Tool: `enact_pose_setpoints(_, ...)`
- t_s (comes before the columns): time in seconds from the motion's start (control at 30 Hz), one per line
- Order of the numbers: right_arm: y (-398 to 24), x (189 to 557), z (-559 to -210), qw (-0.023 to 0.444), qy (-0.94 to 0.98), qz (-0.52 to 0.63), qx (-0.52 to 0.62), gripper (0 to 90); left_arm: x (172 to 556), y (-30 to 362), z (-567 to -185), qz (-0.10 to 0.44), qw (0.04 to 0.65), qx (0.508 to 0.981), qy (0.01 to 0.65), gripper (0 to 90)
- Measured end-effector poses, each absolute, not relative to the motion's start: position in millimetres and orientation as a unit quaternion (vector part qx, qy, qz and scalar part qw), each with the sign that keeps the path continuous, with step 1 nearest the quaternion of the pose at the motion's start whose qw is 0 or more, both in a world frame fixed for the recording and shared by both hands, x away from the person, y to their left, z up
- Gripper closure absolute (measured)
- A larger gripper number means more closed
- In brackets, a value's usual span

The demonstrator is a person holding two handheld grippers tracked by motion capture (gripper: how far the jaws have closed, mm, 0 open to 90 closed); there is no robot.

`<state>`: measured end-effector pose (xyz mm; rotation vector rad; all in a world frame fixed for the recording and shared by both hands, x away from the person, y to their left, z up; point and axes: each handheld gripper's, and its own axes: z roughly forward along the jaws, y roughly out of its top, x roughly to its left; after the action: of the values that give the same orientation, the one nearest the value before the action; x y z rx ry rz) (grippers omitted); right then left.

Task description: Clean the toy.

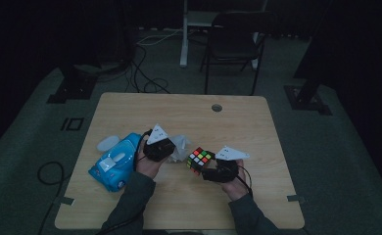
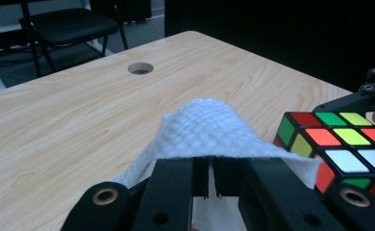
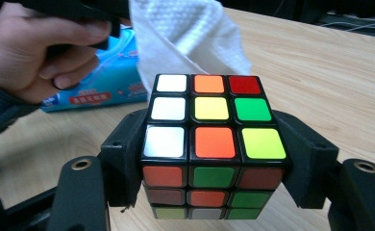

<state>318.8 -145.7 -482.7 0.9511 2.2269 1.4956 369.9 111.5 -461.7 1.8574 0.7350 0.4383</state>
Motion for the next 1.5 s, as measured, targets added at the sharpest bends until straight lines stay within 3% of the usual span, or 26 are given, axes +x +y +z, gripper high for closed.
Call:
enact_pose_setpoints(0.93, -199, 325, -509, 0.216, 0.764, 0.469, 0.387, 34.1, 368, 123, -467, 0.181, 0.507, 0.778, 0.323, 85.5)
enact_pose_setpoints(1.5, -208, 334, -526, 0.238, 0.762, 0.444, 0.407, 34.1, 363, 127, -486, 0.177, 0.482, 0.787, 0.343, 84.0)
